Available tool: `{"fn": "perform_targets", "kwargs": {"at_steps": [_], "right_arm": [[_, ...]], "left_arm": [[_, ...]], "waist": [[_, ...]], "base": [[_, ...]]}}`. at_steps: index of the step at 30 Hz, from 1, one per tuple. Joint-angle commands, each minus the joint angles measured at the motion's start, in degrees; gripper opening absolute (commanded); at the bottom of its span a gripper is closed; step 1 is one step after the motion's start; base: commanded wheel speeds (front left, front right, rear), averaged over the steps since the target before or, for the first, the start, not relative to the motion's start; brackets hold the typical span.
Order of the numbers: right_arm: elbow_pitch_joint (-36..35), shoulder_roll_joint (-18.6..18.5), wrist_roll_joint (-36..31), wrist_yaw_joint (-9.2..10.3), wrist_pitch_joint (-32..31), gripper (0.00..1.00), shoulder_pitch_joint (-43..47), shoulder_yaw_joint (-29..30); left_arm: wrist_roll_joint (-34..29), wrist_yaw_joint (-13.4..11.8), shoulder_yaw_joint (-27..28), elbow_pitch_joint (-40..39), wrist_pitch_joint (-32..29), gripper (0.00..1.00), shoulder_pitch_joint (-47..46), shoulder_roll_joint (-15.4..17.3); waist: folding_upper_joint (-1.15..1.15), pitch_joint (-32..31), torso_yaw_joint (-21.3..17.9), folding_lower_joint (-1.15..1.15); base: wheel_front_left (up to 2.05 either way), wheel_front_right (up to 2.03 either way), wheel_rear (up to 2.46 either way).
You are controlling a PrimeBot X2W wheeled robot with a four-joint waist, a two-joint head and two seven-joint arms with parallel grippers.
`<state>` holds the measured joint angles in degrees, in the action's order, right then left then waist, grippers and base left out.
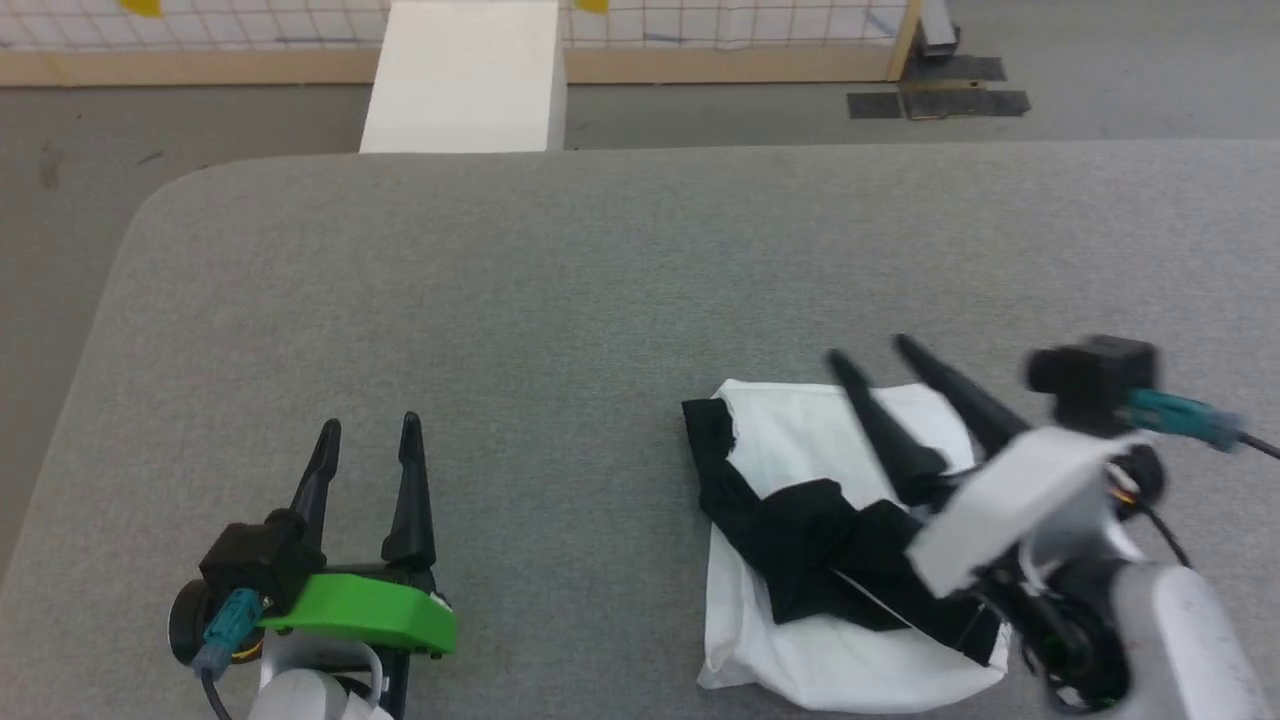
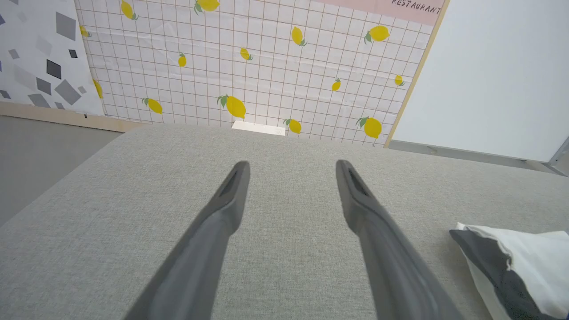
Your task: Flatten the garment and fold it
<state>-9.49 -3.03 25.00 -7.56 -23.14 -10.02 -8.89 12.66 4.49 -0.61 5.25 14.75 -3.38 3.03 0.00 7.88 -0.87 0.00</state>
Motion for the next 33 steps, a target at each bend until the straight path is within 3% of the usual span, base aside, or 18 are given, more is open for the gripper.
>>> {"fn": "perform_targets", "kwargs": {"at_steps": [1, 3, 8, 14, 26, 31, 32, 33], "right_arm": [[-0.4, 0.01, 0.71, 0.08, 1.54, 1.0, 1.53, 1.98], [-0.02, 0.03, 1.53, 0.08, 3.46, 1.0, 3.05, 6.01], [5.23, 0.12, 12.02, 0.08, 4.03, 1.0, 5.4, 15.87], [16.19, 0.14, 22.88, 0.08, -4.56, 1.0, 4.4, 23.05], [32.39, 0.14, 27.83, 0.08, -22.74, 1.0, -4.2, 25.61], [36.97, 0.14, 24.91, 0.08, -26.96, 1.0, -6.54, 22.97], [37.55, 0.14, 24.66, 0.08, -27.99, 0.96, -6.92, 22.26], [37.69, 0.14, 24.35, 0.08, -28.73, 0.48, -7.17, 21.6]], "left_arm": [[0.13, -0.08, -0.02, -0.18, 0.25, 1.0, 0.47, -0.14], [0.08, -0.17, -0.02, -0.33, 0.25, 1.0, 0.43, -0.14], [0.19, -0.36, -0.11, -0.75, 0.25, 1.0, 0.15, -0.15], [-0.17, -0.5, -0.33, -1.5, 0.25, 1.0, -0.11, -0.15], [-1.32, -0.42, -0.35, -2.29, 0.25, 1.0, -2.07, -0.15], [-1.14, -0.41, -0.39, -2.0, 0.25, 1.0, -2.21, -0.15], [-1.09, -0.4, -0.41, -1.92, 0.25, 1.0, -2.17, -0.15], [-1.07, -0.39, -0.44, -1.86, 0.25, 1.0, -2.12, -0.15]], "waist": [[0.0, -1.05, -1.44, 0.0], [0.0, -1.3, -2.07, 0.0], [0.0, -1.55, -3.13, 0.0], [0.0, -1.26, -3.67, 0.0], [0.0, 0.61, -2.36, 0.0], [0.0, 0.75, -1.73, 0.0], [0.0, 0.72, -1.6, 0.0], [0.0, 0.69, -1.51, 0.0]], "base": [[0.0, 0.0, 0.0], [0.0, 0.0, 0.0], [0.0, 0.0, 0.0], [0.0, 0.0, 0.0], [0.0, 0.0, 0.0], [0.0, 0.0, 0.0], [0.0, 0.0, 0.0], [0.0, 0.0, 0.0]]}}
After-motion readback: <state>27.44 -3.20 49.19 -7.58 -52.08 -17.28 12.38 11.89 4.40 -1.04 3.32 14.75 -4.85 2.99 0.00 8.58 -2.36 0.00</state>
